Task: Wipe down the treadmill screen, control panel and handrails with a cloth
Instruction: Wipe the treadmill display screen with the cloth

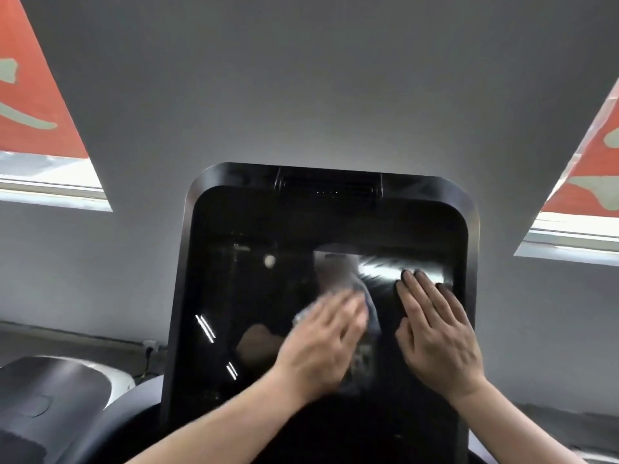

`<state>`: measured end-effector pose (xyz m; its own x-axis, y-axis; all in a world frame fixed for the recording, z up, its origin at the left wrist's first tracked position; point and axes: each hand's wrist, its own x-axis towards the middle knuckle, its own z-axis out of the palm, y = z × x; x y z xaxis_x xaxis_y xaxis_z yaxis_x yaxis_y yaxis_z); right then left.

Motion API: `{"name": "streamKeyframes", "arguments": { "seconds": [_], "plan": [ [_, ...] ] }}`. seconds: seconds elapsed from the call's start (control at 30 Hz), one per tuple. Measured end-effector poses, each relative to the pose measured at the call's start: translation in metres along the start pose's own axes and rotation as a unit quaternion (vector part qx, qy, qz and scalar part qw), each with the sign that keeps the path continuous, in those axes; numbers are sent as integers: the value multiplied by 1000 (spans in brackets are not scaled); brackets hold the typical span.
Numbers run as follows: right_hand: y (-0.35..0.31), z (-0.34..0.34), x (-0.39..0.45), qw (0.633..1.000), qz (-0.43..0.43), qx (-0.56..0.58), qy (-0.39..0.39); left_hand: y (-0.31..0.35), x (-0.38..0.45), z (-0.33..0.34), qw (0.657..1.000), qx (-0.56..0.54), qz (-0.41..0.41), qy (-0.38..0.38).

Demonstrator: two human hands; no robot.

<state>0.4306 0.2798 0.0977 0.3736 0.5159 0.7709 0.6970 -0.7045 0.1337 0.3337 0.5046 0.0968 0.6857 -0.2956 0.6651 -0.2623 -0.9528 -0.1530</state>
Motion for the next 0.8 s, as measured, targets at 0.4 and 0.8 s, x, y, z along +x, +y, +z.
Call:
{"name": "streamKeyframes", "arguments": {
  "seconds": [0.4, 0.8],
  "plan": [
    [-3, -1, 2, 1000, 11, 8, 14, -25, 29, -5, 994, -21, -110, 19],
    [-4, -5, 3, 1000, 16, 17, -1, -9, 14, 10, 996, -25, 84, -15]
  ]
}}
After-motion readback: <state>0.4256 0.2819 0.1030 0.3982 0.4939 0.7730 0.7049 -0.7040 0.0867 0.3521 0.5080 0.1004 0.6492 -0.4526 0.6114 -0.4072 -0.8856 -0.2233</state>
